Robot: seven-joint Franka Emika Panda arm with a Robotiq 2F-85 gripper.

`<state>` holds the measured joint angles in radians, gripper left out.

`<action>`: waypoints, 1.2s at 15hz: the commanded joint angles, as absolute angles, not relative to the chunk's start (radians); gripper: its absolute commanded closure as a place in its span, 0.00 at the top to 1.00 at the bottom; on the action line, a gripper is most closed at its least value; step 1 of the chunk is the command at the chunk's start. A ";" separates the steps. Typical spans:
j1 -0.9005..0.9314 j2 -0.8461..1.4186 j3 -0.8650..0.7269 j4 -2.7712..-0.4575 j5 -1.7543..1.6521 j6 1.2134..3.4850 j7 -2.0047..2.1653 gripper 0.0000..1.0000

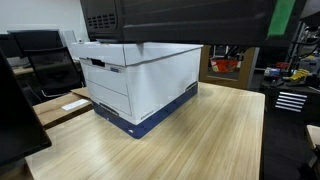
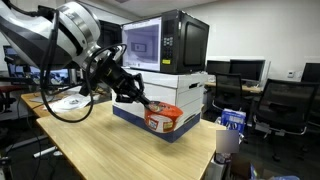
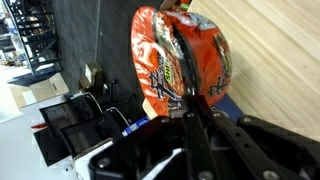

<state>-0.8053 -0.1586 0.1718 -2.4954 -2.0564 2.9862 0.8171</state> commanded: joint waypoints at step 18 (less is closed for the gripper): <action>-0.558 -0.020 -0.018 -2.562 -2.490 2.641 1.264 0.03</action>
